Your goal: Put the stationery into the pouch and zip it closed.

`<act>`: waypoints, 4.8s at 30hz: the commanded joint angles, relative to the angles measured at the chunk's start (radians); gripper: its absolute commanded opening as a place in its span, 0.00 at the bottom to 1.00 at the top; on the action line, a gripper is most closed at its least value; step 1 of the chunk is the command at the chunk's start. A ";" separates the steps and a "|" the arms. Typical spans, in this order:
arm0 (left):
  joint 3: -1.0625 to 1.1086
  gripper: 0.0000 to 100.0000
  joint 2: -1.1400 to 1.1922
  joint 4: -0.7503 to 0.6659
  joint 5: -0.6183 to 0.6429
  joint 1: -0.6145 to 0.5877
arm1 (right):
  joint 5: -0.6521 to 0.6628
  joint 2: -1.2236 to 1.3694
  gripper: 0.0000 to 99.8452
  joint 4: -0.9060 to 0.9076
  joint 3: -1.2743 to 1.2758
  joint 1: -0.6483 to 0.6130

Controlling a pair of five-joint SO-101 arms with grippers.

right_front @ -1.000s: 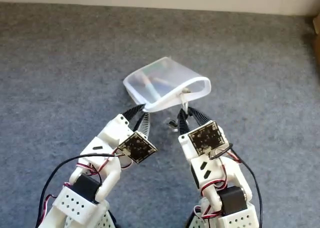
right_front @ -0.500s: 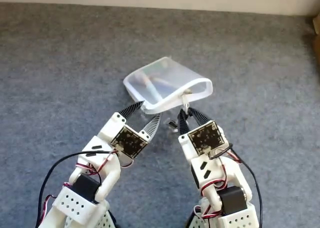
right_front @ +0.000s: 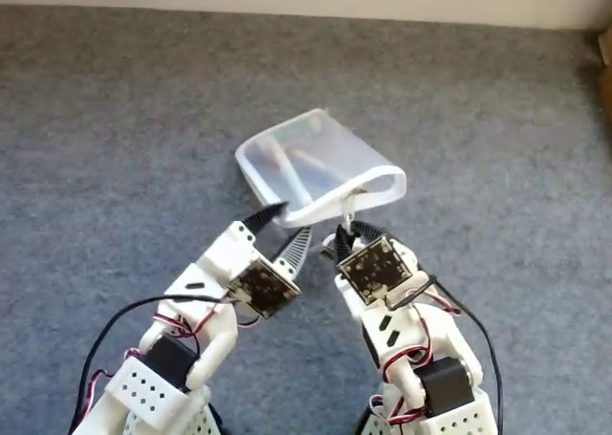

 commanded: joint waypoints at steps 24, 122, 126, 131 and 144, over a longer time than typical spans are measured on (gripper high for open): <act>0.015 0.01 -0.039 -0.018 -0.081 -0.004 | -0.198 -0.010 0.01 -0.255 -0.053 0.315; -0.090 0.15 -0.041 0.081 0.094 -0.183 | -0.155 -0.010 0.15 -0.068 -0.062 0.093; -0.136 0.15 -0.041 0.173 0.095 -0.182 | -0.155 -0.010 0.15 -0.068 -0.059 0.093; -0.248 0.15 -0.074 0.381 0.196 -0.180 | -0.155 -0.010 0.15 -0.068 -0.056 0.093; -0.179 0.14 -0.331 0.479 0.224 -0.185 | -0.155 -0.010 0.15 -0.137 -0.053 0.094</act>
